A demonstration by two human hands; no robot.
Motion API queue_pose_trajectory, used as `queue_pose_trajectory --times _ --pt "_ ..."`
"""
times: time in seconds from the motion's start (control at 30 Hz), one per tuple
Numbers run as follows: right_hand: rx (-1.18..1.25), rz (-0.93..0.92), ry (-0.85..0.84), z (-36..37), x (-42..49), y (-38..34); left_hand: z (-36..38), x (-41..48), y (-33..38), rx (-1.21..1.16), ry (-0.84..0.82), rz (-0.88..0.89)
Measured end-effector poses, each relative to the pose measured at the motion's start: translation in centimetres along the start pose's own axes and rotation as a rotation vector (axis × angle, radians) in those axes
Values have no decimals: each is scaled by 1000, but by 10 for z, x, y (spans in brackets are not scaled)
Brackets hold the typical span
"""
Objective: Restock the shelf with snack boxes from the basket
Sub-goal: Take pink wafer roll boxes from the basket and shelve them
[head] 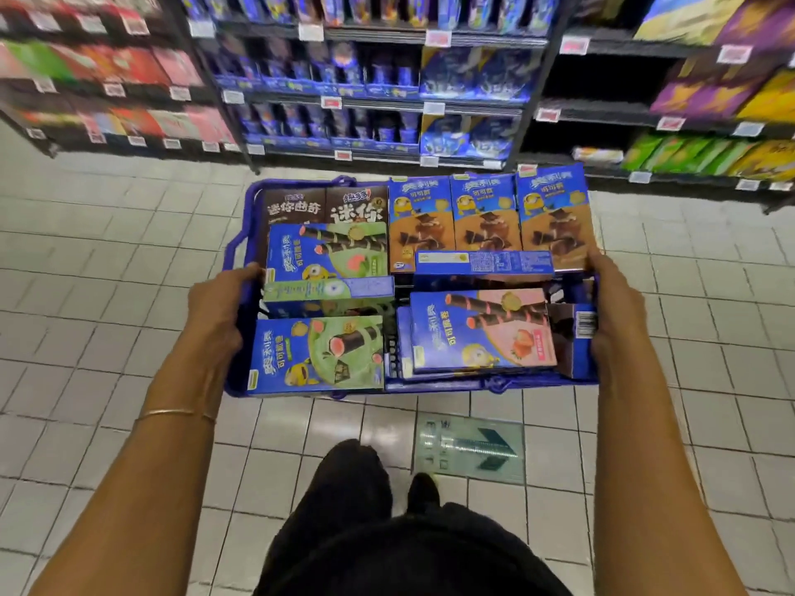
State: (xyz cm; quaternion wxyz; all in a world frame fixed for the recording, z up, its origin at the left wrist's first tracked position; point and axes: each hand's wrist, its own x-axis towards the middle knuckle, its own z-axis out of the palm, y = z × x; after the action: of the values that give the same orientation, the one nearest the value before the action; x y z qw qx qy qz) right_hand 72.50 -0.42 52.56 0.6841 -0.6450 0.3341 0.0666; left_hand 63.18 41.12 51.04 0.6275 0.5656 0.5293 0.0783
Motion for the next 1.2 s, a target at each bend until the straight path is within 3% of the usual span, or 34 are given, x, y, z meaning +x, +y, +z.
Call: queue_pose_trajectory --times 0.33,0.67,1.0,1.2 --pt "13 2 40 193 125 -72 79 190 137 12 -86 -41" --pt "-13 59 36 312 262 -139 193 327 254 78 -66 -45" --pt "-77 132 107 412 443 -161 340 473 287 53 -41 -159" --pt "-62 110 186 471 556 -87 421 599 241 37 -45 -139"
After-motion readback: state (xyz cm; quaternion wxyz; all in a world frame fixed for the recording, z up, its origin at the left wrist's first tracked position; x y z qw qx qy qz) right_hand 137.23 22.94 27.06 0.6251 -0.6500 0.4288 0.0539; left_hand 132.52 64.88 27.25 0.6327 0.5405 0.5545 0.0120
